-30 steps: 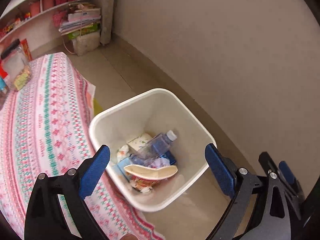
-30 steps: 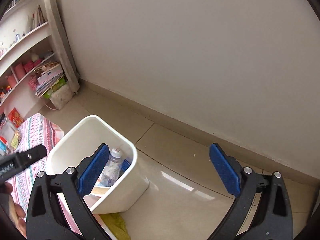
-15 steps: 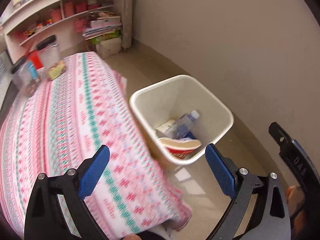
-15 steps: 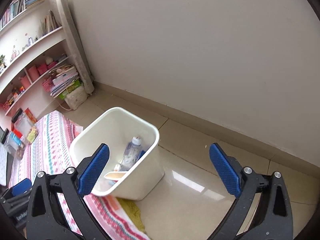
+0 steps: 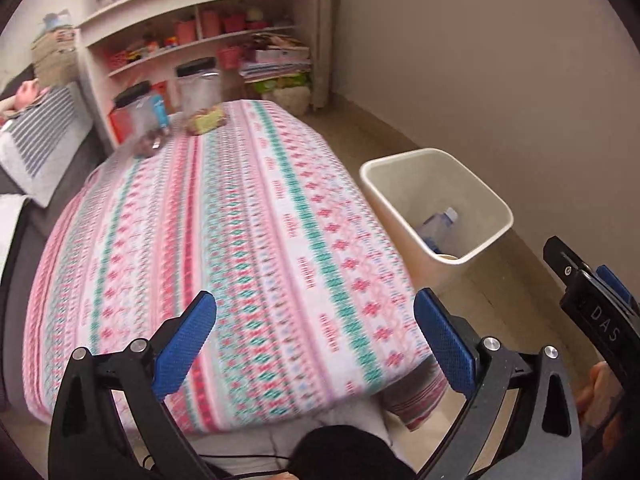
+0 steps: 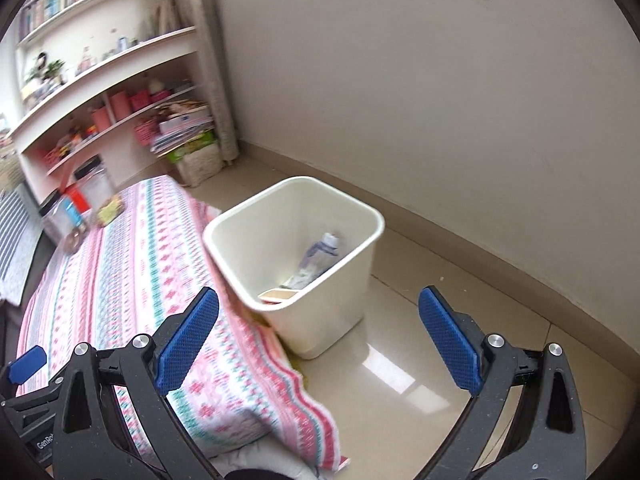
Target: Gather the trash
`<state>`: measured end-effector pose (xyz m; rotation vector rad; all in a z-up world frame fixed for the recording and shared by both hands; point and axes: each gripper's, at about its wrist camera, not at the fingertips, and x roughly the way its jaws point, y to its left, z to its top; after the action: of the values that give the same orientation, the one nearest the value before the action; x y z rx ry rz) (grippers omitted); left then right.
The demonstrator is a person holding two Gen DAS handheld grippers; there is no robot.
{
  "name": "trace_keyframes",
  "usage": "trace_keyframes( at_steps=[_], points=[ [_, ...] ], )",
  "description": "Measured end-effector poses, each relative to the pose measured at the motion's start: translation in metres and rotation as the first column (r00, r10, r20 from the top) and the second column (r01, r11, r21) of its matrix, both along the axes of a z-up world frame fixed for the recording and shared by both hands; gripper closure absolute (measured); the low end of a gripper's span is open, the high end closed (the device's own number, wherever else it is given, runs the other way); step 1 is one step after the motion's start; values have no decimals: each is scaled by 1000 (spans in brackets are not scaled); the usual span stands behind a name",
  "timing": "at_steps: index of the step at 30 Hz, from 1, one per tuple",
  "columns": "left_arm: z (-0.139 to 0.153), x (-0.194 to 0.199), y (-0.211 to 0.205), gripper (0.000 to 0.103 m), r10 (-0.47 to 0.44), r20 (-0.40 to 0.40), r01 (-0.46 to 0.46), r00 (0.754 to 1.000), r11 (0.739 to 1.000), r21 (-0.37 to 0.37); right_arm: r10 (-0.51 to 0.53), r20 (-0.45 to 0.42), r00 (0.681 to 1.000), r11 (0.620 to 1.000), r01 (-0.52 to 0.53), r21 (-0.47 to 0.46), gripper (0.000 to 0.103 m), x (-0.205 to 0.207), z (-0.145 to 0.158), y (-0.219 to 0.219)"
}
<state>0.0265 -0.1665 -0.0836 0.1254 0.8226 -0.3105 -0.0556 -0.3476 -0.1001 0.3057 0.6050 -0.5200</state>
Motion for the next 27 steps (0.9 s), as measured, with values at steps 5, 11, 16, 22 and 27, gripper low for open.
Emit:
trace_keyframes(
  at_steps=[5, 11, 16, 22, 27],
  points=[
    [7, -17, 31, 7, 76, 37, -76, 996, 997, -8, 41, 20, 999, 999, -41, -10, 7, -8, 6, 22],
    [11, -32, 61, 7, 166, 67, -165, 984, 986, -11, 109, 24, 994, 994, -109, -21, 7, -9, 8, 45],
    [12, -38, 80, 7, 209, 53, -208, 977, 978, -22, 153, 26, 988, 988, -152, -27, 7, -11, 9, 58],
    [19, -42, 94, 7, 267, 54, -264, 962, 963, -54, 190, 28, 981, 981, -189, -36, 7, -15, 13, 69],
    [23, -47, 97, 7, 295, 74, -292, 953, 955, -44, 200, 35, 979, 979, -198, -40, 7, -16, 17, 71]
  ],
)
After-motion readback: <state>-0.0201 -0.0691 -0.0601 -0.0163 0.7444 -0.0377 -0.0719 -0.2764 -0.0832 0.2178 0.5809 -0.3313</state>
